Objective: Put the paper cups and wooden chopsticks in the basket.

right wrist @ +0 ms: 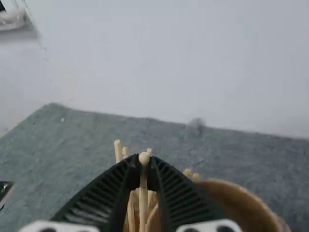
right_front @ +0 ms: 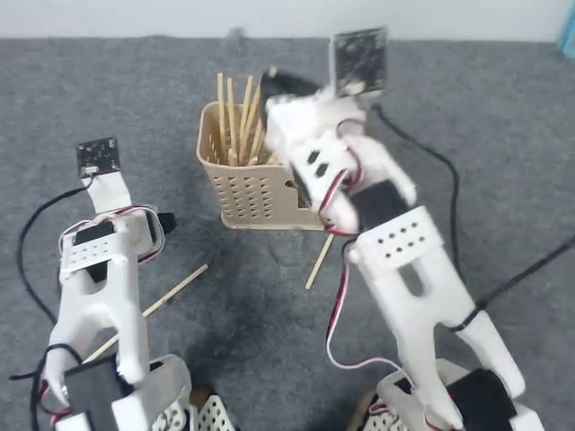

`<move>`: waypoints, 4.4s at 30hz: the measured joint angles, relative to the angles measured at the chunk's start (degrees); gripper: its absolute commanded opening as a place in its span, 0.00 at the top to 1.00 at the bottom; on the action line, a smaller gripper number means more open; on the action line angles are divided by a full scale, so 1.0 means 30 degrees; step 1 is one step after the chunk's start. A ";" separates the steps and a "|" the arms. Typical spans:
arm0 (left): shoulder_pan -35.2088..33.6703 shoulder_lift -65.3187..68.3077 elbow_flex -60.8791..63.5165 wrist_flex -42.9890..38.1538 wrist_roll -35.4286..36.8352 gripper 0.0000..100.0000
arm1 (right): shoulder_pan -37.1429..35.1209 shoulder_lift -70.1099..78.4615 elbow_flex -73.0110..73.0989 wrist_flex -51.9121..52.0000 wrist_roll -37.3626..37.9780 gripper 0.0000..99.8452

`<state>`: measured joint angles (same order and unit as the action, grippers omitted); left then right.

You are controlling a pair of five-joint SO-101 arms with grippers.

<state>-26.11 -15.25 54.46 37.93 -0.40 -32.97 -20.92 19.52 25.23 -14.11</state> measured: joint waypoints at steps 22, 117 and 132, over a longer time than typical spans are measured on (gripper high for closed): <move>0.0000 0.0000 0.0000 0.0000 0.0000 0.72 | -0.0996 -0.1993 0.2901 -0.0498 -0.0029 0.87; 0.5333 0.2813 -0.1026 0.6681 -1.1311 0.95 | 0.7443 -0.9729 2.1714 -0.0352 -0.0029 0.99; 0.4073 0.2872 -0.1377 0.9993 -1.1341 0.97 | 0.7443 -0.9729 2.1714 -0.0352 -0.0029 0.99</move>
<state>-13.89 -6.64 50.33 67.91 -34.42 -10.64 -50.11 84.66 24.18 -14.20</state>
